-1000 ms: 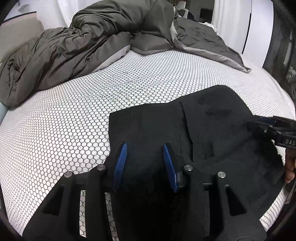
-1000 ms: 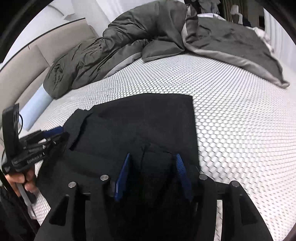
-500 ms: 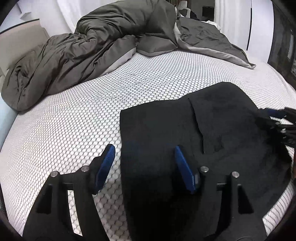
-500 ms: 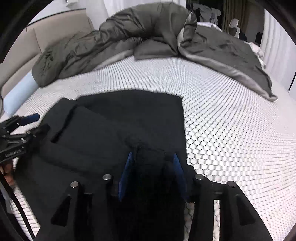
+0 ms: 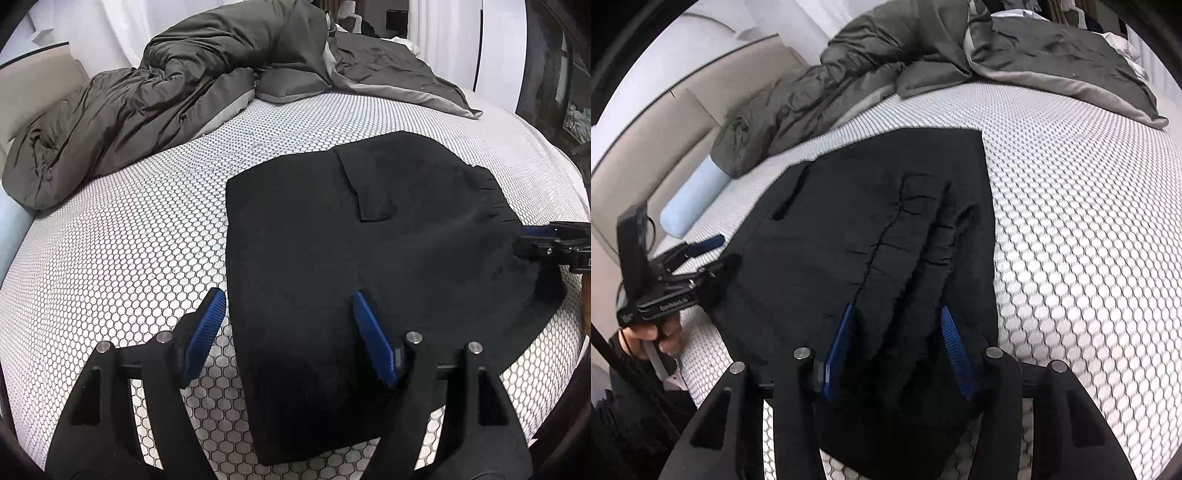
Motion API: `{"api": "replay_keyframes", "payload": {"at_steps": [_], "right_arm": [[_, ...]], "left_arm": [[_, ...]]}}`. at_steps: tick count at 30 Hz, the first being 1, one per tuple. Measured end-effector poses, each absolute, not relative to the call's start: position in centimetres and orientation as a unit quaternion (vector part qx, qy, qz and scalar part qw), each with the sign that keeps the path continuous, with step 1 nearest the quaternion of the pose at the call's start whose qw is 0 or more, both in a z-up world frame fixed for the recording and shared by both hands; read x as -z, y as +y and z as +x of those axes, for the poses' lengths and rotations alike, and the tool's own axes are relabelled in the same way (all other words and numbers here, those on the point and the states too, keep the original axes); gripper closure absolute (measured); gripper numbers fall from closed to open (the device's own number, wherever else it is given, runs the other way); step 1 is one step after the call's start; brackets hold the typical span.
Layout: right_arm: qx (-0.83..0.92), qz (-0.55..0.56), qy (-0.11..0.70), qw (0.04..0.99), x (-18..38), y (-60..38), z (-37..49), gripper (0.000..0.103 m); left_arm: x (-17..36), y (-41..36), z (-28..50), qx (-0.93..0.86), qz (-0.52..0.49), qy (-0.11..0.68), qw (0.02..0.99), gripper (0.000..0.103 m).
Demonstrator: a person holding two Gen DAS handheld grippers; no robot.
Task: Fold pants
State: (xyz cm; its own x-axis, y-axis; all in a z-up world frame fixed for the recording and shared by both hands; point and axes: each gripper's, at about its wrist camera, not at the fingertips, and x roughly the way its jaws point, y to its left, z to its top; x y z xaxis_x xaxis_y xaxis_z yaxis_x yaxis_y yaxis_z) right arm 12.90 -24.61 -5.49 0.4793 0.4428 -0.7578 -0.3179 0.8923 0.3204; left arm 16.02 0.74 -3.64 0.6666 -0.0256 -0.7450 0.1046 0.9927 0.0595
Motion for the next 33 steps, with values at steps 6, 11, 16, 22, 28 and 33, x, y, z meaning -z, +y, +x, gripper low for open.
{"api": "replay_keyframes", "payload": {"at_steps": [6,11,16,22,28,33], "right_arm": [[-0.193,0.032,0.409,0.892,2.6,-24.4,11.4,0.054],[-0.207,0.04,0.452,0.867,4.9,-24.0,13.2,0.055],[-0.198,0.008,0.426,0.883,4.6,-23.1,12.9,0.093],[-0.212,-0.006,0.389,0.897,1.9,-23.5,10.4,0.098],[-0.16,0.032,0.456,0.875,4.7,-26.1,12.3,0.089],[-0.183,0.034,0.436,0.881,3.5,-27.2,10.1,0.046]], "left_arm": [[3.6,0.5,15.7,0.032,0.057,0.403,0.913,0.034],[3.7,-0.1,15.7,0.041,0.059,0.405,0.911,0.034],[3.7,-0.6,15.5,0.043,0.069,0.405,0.911,0.034],[3.5,-0.9,14.5,0.051,0.081,0.402,0.911,0.032],[3.1,-0.6,12.8,0.051,0.087,0.397,0.912,0.03],[3.8,0.1,10.1,0.042,0.094,0.397,0.912,0.02]]}}
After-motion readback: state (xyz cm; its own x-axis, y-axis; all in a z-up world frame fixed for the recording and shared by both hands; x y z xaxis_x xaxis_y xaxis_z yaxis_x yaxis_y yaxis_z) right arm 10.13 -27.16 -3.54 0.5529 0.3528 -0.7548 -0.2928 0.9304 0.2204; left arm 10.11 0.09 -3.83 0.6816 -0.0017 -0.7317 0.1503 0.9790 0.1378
